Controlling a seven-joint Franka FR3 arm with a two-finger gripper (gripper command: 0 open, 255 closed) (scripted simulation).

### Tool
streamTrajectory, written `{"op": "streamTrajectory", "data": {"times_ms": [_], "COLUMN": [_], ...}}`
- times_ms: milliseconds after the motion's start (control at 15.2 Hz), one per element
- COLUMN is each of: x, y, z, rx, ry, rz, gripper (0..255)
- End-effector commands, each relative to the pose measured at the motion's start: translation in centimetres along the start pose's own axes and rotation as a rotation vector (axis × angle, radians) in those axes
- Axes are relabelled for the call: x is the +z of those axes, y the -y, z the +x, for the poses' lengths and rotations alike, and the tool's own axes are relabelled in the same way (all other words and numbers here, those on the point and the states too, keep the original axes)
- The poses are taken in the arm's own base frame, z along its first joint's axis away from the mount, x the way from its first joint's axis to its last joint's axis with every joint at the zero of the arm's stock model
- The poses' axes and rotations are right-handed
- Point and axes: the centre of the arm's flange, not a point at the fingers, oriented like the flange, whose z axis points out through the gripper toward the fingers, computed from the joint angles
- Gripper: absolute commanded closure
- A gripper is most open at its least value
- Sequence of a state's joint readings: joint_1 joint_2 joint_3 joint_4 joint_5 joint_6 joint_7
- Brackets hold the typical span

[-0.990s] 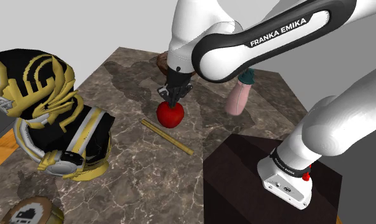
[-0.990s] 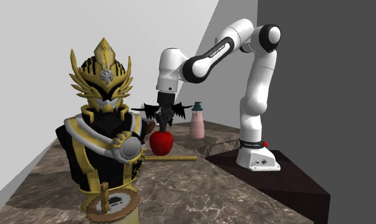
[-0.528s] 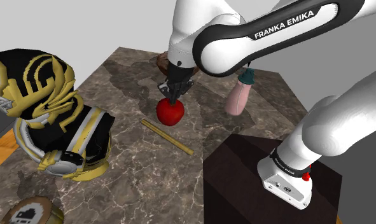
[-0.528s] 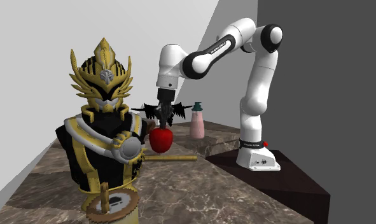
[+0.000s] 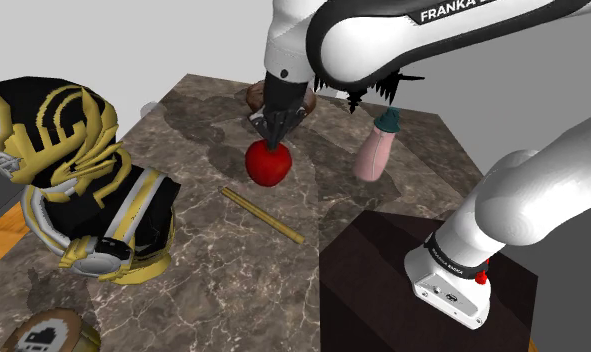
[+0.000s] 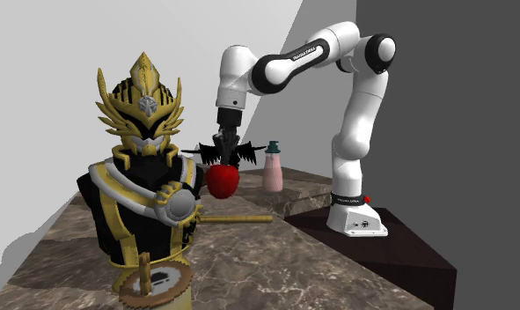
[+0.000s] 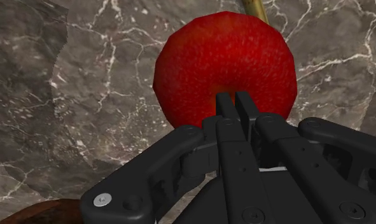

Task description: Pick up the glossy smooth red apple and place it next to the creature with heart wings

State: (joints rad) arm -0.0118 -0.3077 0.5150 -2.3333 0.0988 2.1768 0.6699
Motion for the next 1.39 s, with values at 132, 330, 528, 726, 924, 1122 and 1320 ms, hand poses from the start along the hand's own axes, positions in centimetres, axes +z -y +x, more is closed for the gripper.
{"op": "streamTrajectory", "data": {"times_ms": [132, 330, 528, 726, 924, 1122, 1320], "x": [-2.0, -3.6, -5.2, -6.7, -8.3, -9.9, -11.4], "y": [0.0, 0.0, 0.1, 0.1, 0.1, 0.2, 0.2], "z": [0.3, 0.5, 0.7, 1.0, 1.2, 1.4, 1.6], "rx": [0.0, 0.0, 0.0, 0.0, 0.0, 0.0, 0.0], "ry": [0.0, 0.0, 0.0, 0.0, 0.0, 0.0, 0.0], "rz": [0.0, 0.0, 0.0, 0.0, 0.0, 0.0, 0.0], "gripper": [255, 255, 255, 255, 255, 255, 255]}}
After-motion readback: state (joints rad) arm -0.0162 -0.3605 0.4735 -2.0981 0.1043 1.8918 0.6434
